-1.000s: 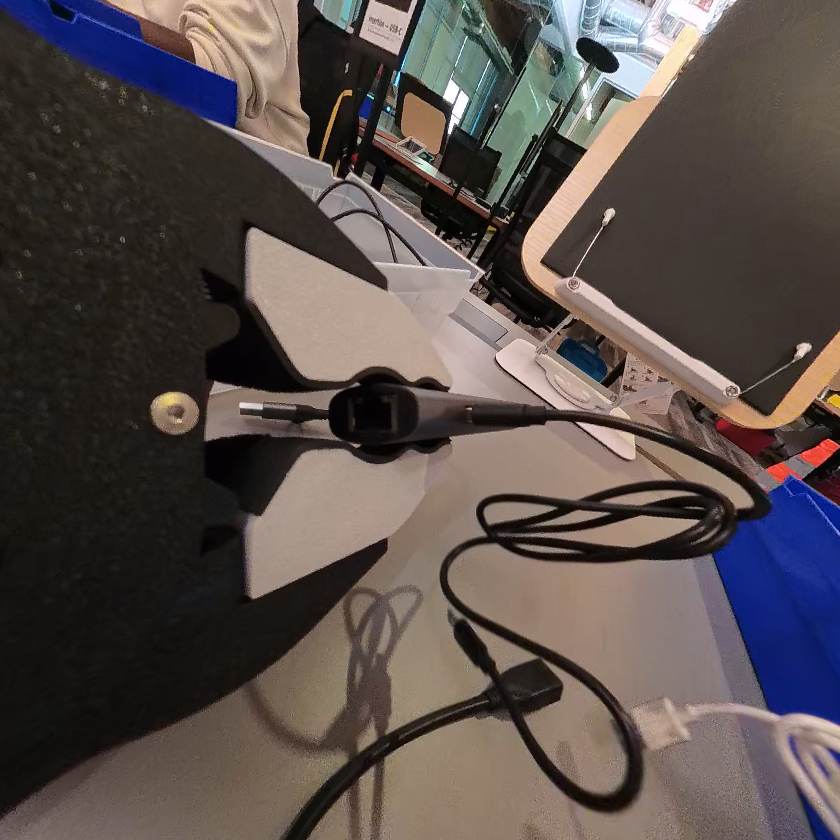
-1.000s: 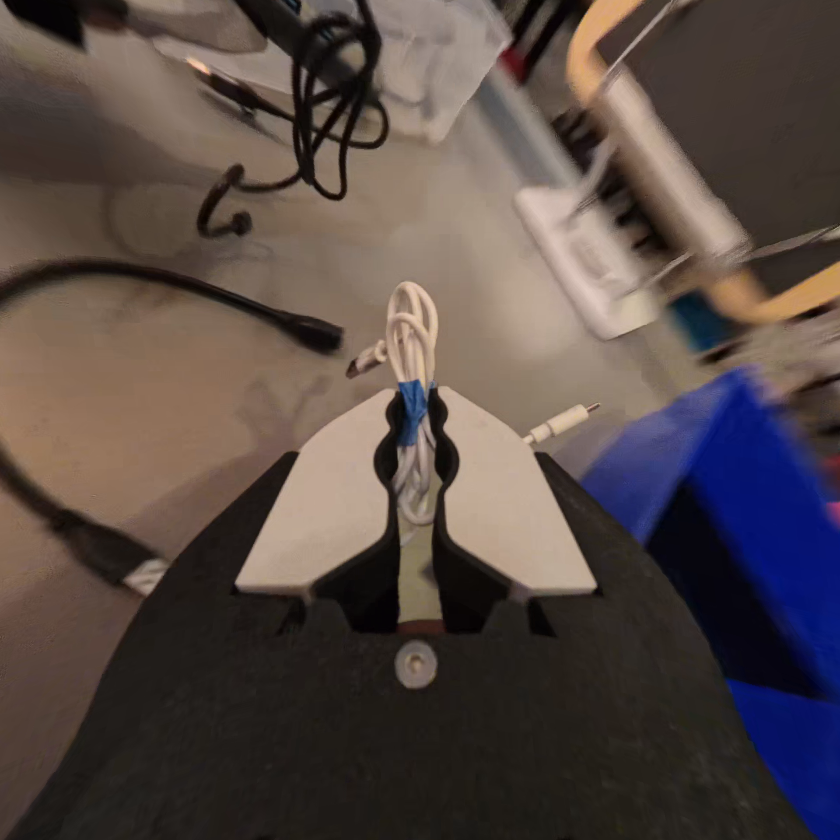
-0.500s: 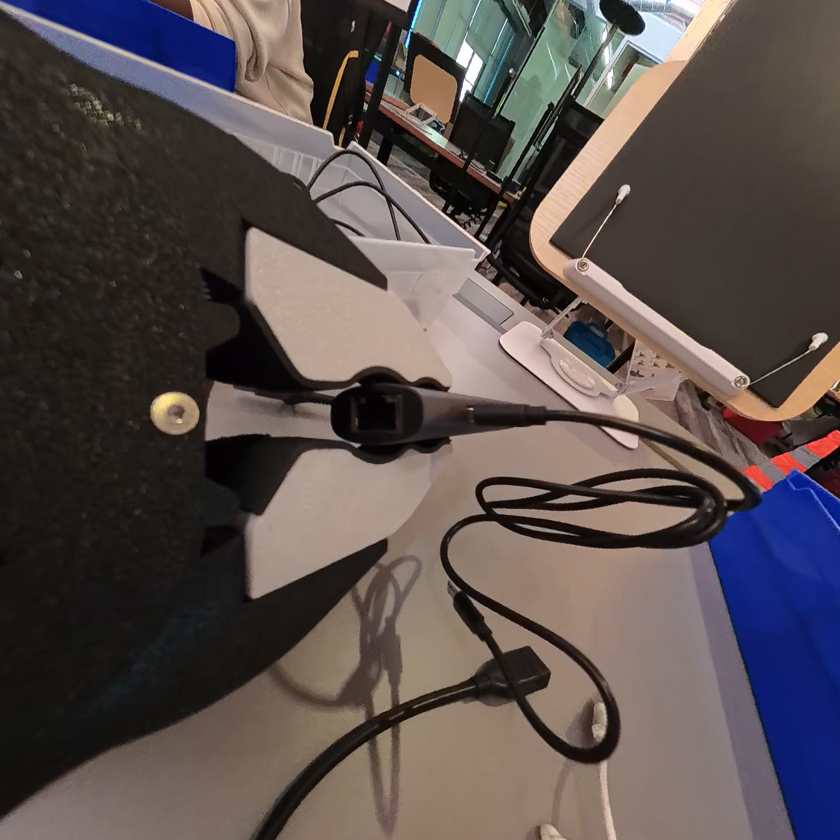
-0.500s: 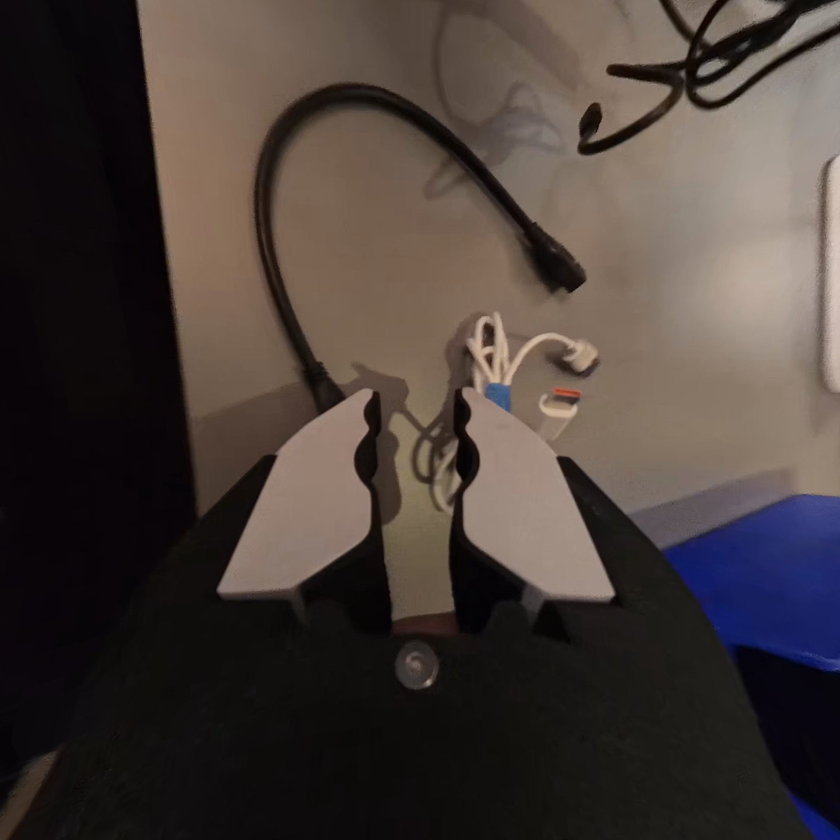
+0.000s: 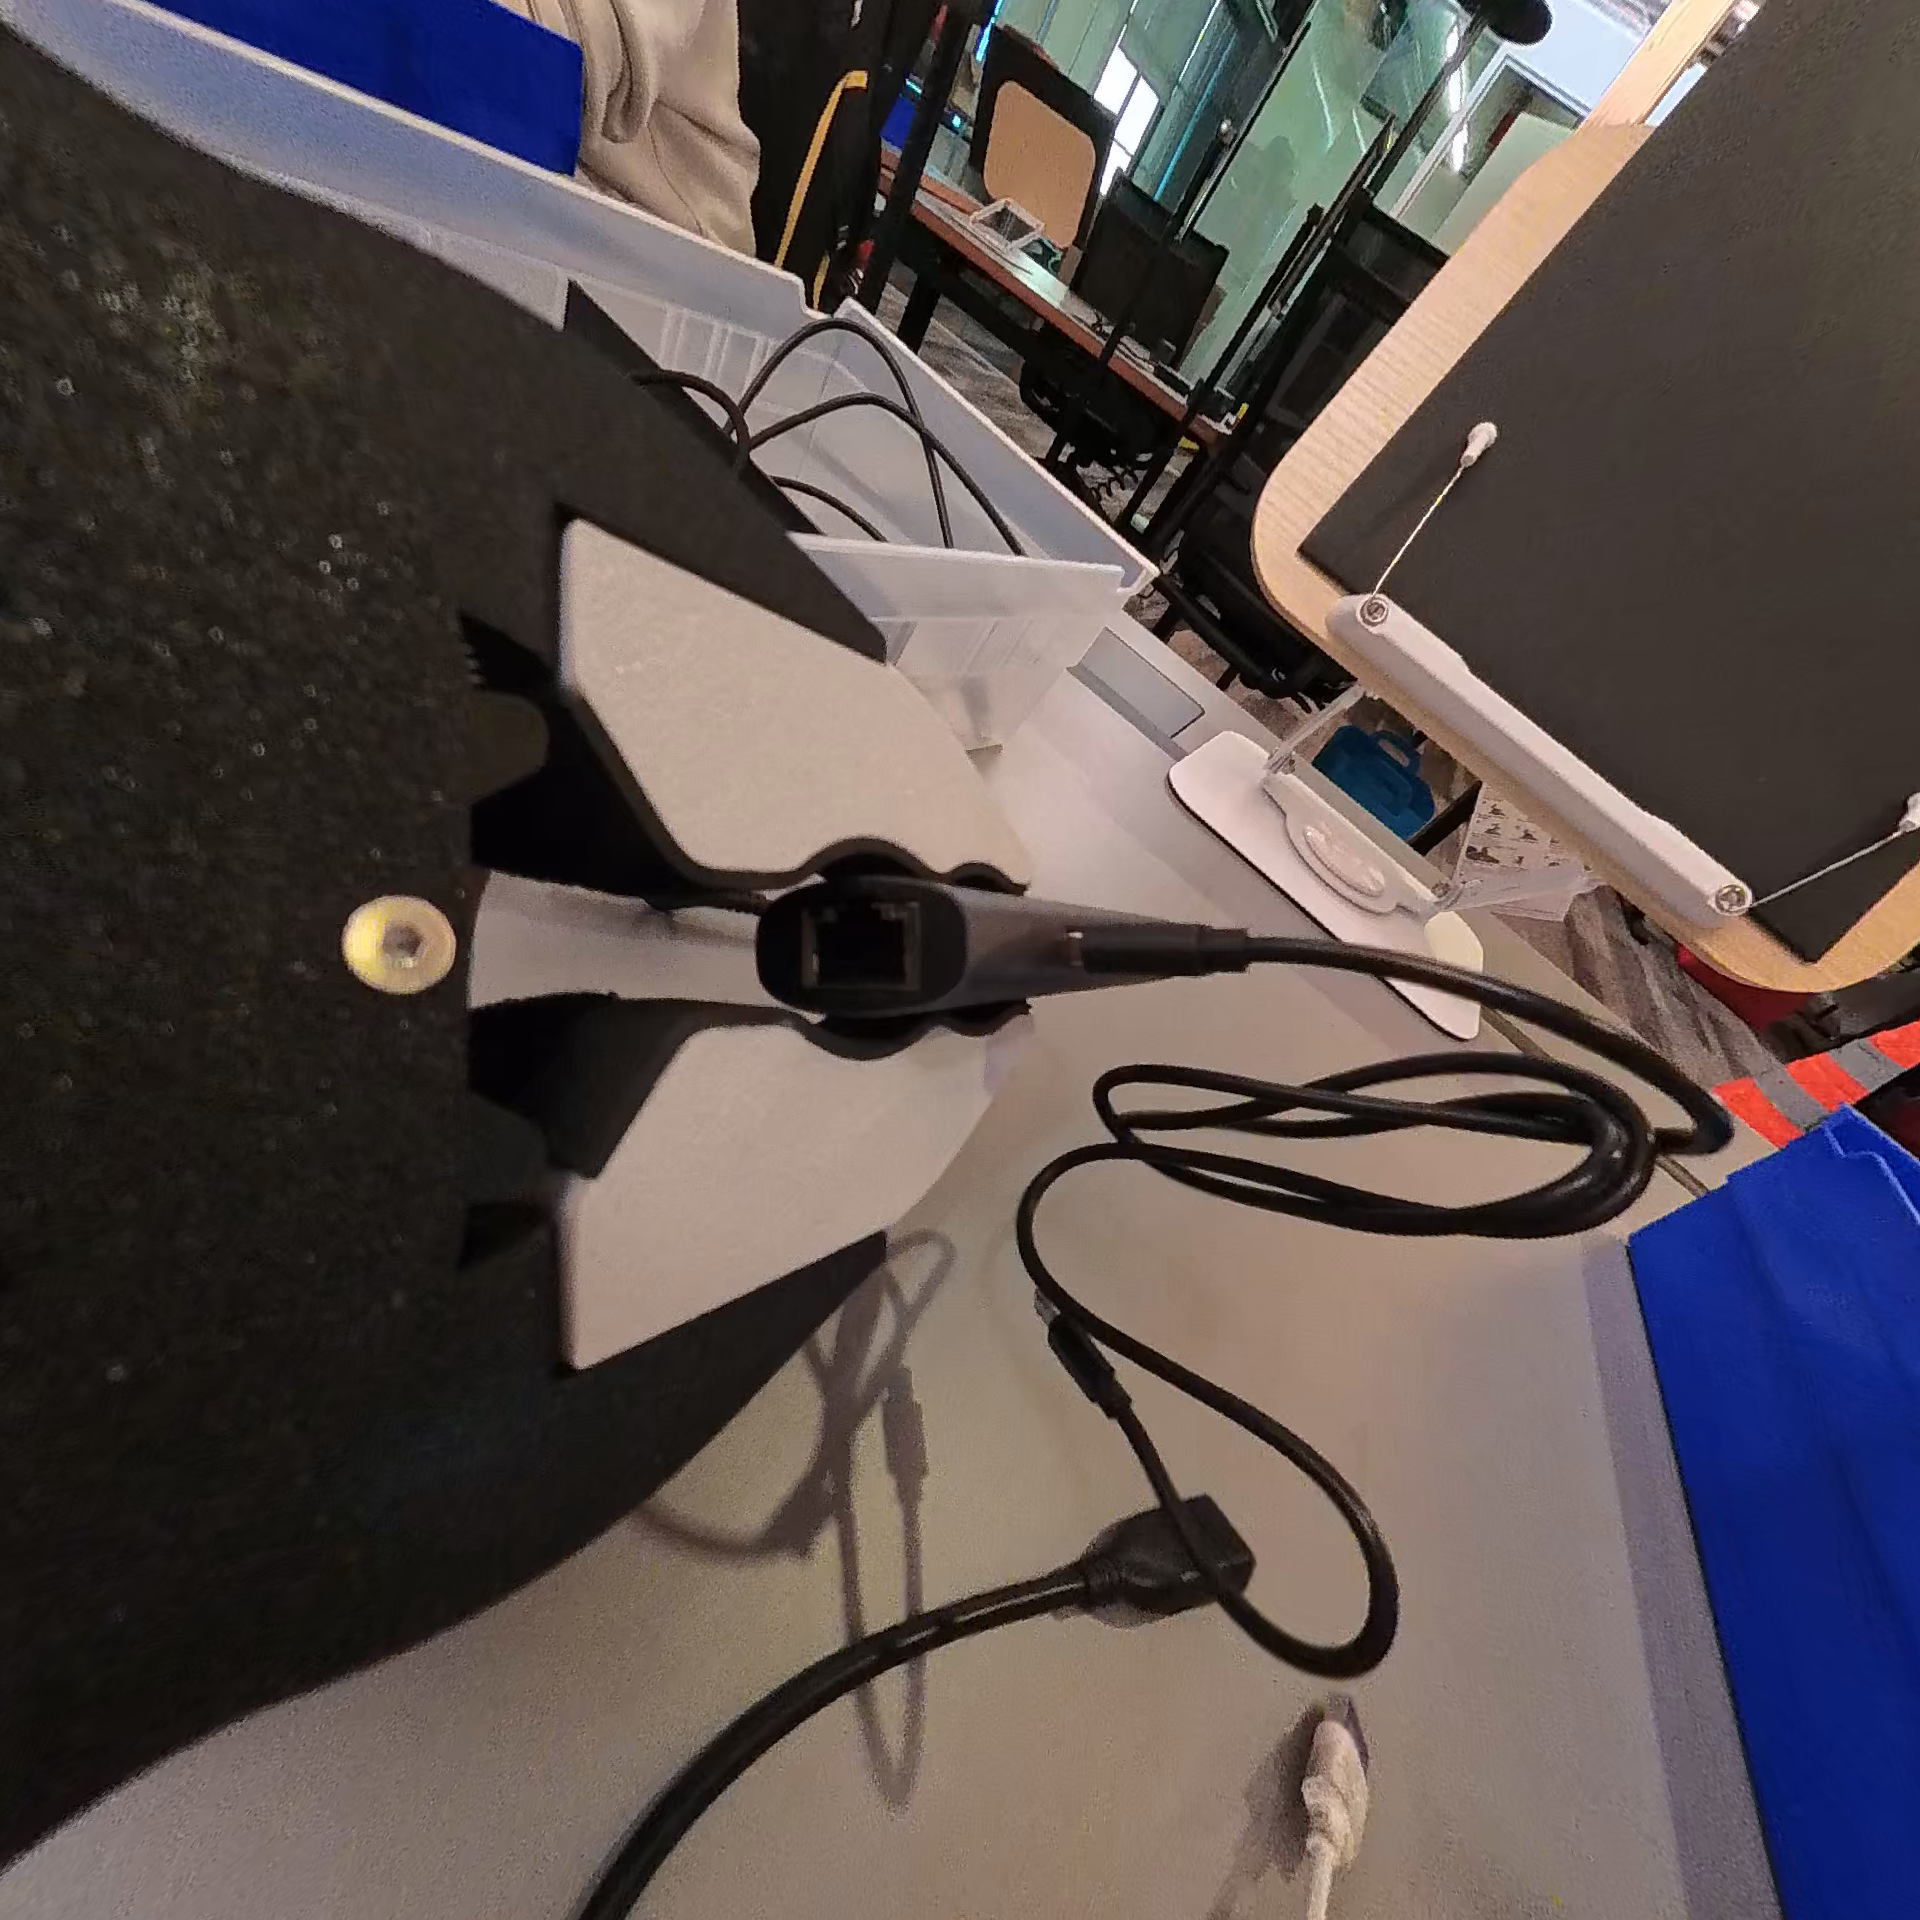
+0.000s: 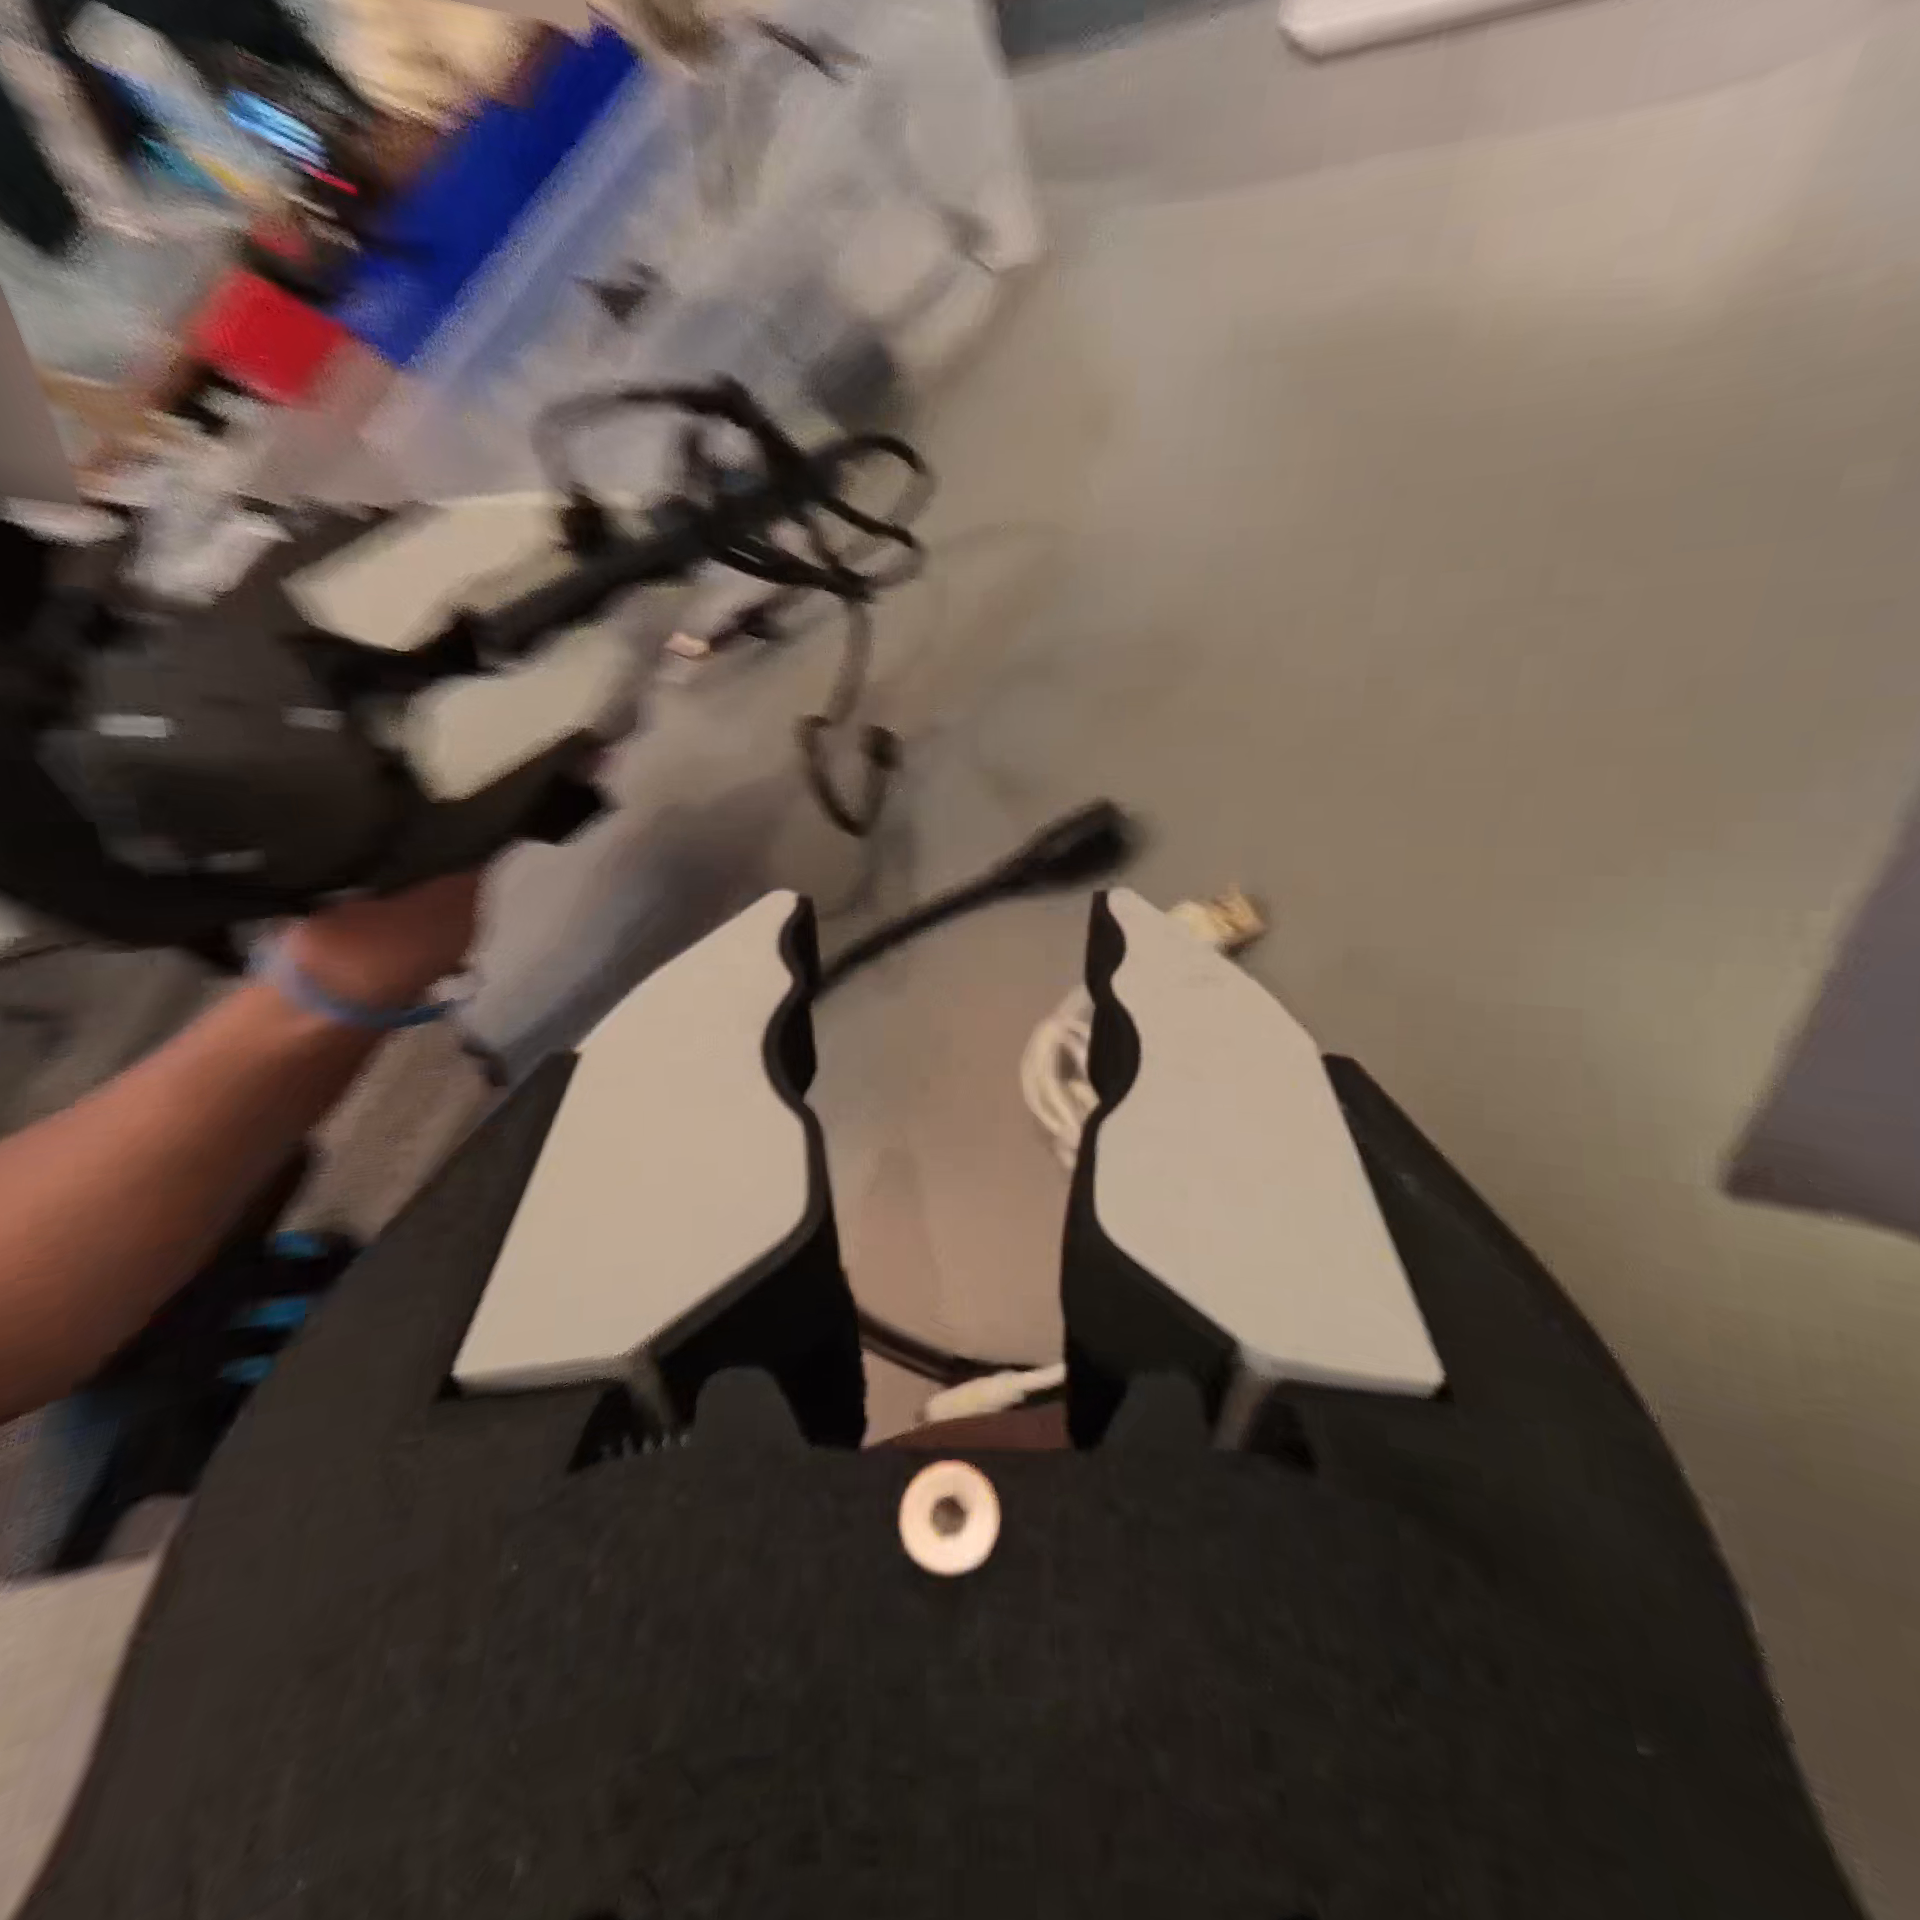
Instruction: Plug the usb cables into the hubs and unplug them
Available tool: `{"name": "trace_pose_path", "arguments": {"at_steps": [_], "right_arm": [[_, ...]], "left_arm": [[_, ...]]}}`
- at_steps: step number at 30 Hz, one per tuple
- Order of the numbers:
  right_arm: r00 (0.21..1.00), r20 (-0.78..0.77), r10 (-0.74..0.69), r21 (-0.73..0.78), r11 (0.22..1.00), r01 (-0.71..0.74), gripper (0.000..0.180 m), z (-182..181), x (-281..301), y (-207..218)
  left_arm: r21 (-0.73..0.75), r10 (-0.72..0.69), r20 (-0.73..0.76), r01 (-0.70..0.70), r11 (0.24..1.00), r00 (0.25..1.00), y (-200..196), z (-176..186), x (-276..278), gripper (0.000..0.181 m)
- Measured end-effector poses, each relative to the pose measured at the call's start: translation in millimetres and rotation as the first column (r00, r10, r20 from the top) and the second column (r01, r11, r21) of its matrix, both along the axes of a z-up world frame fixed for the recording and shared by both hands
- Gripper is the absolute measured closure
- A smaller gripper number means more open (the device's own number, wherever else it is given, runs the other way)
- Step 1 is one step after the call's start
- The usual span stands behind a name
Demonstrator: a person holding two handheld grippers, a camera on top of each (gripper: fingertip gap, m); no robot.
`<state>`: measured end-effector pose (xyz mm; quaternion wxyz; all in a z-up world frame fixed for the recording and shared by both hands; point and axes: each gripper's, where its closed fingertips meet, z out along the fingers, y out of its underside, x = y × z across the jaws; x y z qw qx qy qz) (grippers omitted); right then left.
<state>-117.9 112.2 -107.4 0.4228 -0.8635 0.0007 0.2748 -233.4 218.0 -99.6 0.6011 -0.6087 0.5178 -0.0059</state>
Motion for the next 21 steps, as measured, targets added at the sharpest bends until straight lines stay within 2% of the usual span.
{"name": "trace_pose_path", "arguments": {"at_steps": [2, 4, 8, 11, 17, 19, 21], "right_arm": [[0.988, 0.142, -0.056, -0.142, 0.987, 0.076, 0.135, -32.7, 6.4, 3.5], [0.975, 0.212, -0.068, -0.224, 0.968, 0.116, 0.135, -51.9, 4.3, 1.8], [0.937, 0.334, -0.104, -0.212, 0.960, 0.182, 0.144, -63.9, 0.5, 1.7], [0.896, 0.421, -0.142, -0.160, 0.960, 0.228, 0.161, -69.3, 7.6, 6.1], [0.854, 0.516, -0.061, -0.175, 0.969, 0.175, 0.170, -82.4, 12.7, 10.3], [0.830, 0.557, 0.021, -0.191, 0.976, 0.104, 0.175, -85.2, 11.2, 9.5], [0.836, 0.533, 0.128, -0.190, 0.981, -0.028, 0.180, -81.8, 3.3, 6.5]], "left_arm": [[-0.006, 0.000, 0.001, 0.000, 1.000, 1.000, 0.0, -0.6, 0.3, 0.164], [-0.009, -0.003, 0.000, 0.003, 1.000, 1.000, -0.8, -1.2, 1.0, 0.164], [-0.011, -0.009, -0.005, 0.009, 1.000, 1.000, -2.4, -2.8, 2.0, 0.164], [-0.018, -0.015, -0.013, 0.015, 1.000, 1.000, -2.4, -5.9, 3.4, 0.164], [-0.030, -0.026, -0.016, 0.025, 0.999, 1.000, -3.3, -8.4, 6.2, 0.164], [-0.030, -0.030, -0.021, 0.029, 0.999, 0.999, -3.7, -9.0, 7.3, 0.164], [-0.025, -0.033, -0.027, 0.032, 0.999, 0.999, -4.2, -9.2, 8.0, 0.164]]}}
